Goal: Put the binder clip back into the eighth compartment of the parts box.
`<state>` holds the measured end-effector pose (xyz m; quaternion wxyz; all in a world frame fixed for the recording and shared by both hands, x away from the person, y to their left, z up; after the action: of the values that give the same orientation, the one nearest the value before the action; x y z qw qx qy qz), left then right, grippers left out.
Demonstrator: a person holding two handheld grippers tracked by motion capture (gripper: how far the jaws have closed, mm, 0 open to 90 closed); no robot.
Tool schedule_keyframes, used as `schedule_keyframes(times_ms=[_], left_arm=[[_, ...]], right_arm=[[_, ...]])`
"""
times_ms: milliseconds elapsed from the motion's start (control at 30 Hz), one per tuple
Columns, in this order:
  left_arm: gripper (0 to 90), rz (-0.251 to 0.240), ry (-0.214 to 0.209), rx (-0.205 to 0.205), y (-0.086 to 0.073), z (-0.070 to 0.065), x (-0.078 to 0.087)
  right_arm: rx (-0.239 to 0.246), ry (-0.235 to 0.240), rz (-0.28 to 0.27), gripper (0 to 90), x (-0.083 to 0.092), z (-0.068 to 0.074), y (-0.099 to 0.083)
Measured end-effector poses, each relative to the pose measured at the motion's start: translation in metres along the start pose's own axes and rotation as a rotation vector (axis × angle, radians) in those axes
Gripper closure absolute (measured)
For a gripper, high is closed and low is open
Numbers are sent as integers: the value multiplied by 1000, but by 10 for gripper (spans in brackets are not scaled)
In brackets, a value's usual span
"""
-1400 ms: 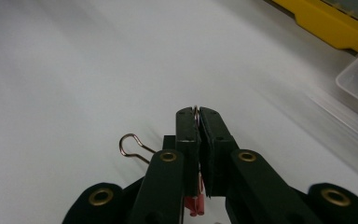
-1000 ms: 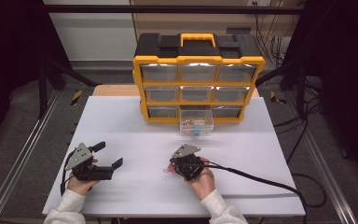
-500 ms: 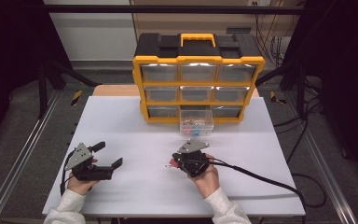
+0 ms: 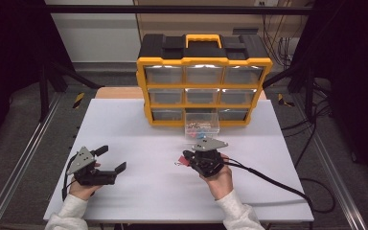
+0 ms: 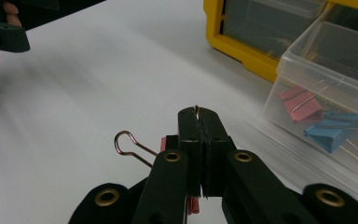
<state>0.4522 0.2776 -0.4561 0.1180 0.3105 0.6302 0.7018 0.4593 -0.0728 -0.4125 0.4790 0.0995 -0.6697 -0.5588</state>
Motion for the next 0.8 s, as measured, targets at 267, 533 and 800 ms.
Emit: schedule_keyframes(times_ms=[267,533,800], left_arm=[[31,0,0,-1,0,0,0],[31,2,1,0,0,0,-1],[31,5,2,0,-1,1,-1]], right_arm=[[-19,-17,-40,892,16,-8,9],[-32,-37,-94,892,34,-18,21],[-65,-59,-144,892,45,-32,33]])
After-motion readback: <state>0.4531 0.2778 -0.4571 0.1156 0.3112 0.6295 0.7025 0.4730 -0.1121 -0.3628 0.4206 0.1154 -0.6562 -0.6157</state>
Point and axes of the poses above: each handheld gripper's, and its own axes: x roughly backward along the jaws, y roughly out of its top, z roughly to its left, the point moved 2 cm from there along -x, roughly forward along the jaws, and after that the axes turned 6 degrees about y, right-handed, at the moved point
